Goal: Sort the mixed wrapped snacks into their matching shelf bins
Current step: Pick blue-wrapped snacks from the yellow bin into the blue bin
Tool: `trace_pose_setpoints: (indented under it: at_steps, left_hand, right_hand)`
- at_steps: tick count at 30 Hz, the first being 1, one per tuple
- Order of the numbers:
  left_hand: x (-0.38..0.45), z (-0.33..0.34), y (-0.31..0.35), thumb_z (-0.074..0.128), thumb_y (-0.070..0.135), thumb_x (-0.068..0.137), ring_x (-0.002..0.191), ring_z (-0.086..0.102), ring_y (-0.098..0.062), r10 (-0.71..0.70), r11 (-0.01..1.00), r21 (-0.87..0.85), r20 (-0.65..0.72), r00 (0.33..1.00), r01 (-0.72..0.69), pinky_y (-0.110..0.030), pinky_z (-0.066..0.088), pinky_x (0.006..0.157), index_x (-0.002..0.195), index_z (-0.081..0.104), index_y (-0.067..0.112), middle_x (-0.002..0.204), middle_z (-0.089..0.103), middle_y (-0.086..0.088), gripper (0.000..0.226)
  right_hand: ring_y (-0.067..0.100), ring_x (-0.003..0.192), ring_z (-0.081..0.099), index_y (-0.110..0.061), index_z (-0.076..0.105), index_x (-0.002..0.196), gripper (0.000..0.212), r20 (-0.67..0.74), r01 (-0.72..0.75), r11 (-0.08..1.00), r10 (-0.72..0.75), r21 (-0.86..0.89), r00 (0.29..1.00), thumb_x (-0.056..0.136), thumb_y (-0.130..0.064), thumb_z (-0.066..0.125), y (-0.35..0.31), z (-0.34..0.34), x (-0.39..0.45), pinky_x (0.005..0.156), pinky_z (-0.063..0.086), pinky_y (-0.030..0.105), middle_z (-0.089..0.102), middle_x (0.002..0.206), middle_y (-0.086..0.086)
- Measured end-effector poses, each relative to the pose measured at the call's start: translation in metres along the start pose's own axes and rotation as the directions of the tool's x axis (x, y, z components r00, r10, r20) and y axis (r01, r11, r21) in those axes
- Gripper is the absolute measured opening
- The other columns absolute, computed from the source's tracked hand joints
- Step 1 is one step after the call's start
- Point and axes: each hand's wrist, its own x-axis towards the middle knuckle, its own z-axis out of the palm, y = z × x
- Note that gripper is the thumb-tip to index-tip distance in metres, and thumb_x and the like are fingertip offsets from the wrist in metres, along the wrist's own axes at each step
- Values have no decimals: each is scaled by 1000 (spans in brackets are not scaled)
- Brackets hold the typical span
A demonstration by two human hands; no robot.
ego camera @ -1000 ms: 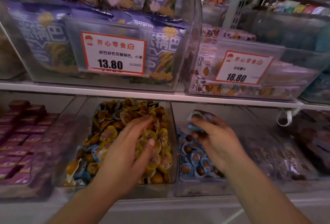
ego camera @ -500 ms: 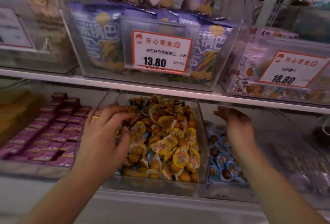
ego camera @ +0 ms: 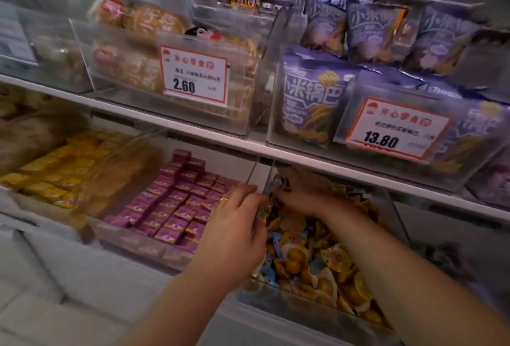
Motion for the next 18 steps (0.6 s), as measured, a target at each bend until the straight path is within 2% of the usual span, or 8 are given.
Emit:
trace_pose_setpoints:
  at_steps: [3, 6, 8, 11, 13, 15, 17, 18]
  left_hand:
    - [5, 5, -4, 52, 26, 91, 126, 45, -15, -14, 1000, -21, 0, 1000, 14, -34, 41, 104, 133, 53, 28, 141, 44, 7, 42]
    - [7, 8, -6, 50, 28, 90, 122, 48, -16, -13, 999, -38, 8, 1000, 13, -36, 45, 101, 131, 53, 29, 139, 45, 7, 41]
    - [7, 8, -8, 51, 29, 89, 121, 48, -15, -15, 999, -44, 11, 1000, 16, -36, 46, 100, 130, 54, 29, 137, 47, 7, 41]
    - [8, 7, -8, 51, 29, 90, 121, 50, -15, -10, 999, -46, 26, 1000, 11, -37, 47, 99, 130, 55, 29, 136, 48, 8, 41]
    - [7, 6, -7, 52, 28, 90, 122, 50, -16, -2, 999, -42, 33, 999, 4, -39, 46, 99, 130, 56, 29, 137, 48, 7, 40]
    - [5, 4, -3, 53, 26, 89, 123, 49, -18, 5, 1000, -14, 12, 1000, -5, -40, 44, 101, 128, 59, 27, 136, 50, 5, 39]
    - [3, 3, 4, 53, 22, 86, 125, 49, -20, 36, 999, 19, -57, 998, -35, -41, 43, 104, 121, 62, 25, 133, 53, 3, 36]
    - [2, 3, 10, 52, 21, 85, 126, 48, -21, 76, 997, 25, -92, 993, -74, -41, 42, 105, 119, 62, 24, 131, 54, 2, 35]
  right_hand:
    - [34, 142, 31, -31, 38, 148, 68, 109, -38, 999, 40, -24, 993, 86, -59, 38, -4, 15, 25, 115, 26, 44, 35, 156, 10]
    - [33, 135, 37, -32, 44, 140, 72, 78, -53, 998, 50, 32, 996, 77, -65, 36, -3, 19, 29, 110, 32, 46, 41, 148, 9]
    - [31, 127, 45, -36, 48, 134, 66, 69, 7, 1000, -6, -23, 998, 78, -70, 39, 4, 16, 23, 106, 38, 45, 49, 138, 8]
    - [25, 111, 55, -42, 53, 115, 52, 145, 112, 992, -103, -58, 984, 74, -73, 44, 10, -1, 5, 96, 46, 41, 55, 117, 2]
    - [19, 103, 58, -40, 56, 102, 38, 135, 123, 992, -127, 35, 983, 73, -64, 53, 12, -17, -12, 90, 48, 37, 57, 107, -3]
    - [16, 102, 60, -33, 63, 104, 21, 87, 154, 976, -168, 153, 982, 83, -37, 65, 20, -28, -33, 90, 49, 35, 62, 106, -3]
    - [7, 102, 61, -28, 67, 106, 25, 66, 211, 942, -235, 262, 970, 85, -13, 66, 27, -35, -58, 91, 48, 29, 65, 107, -5]
    - [0, 102, 60, -29, 67, 107, 30, 70, 229, 926, -261, 301, 963, 84, -10, 67, 30, -37, -72, 90, 47, 24, 65, 109, -8]
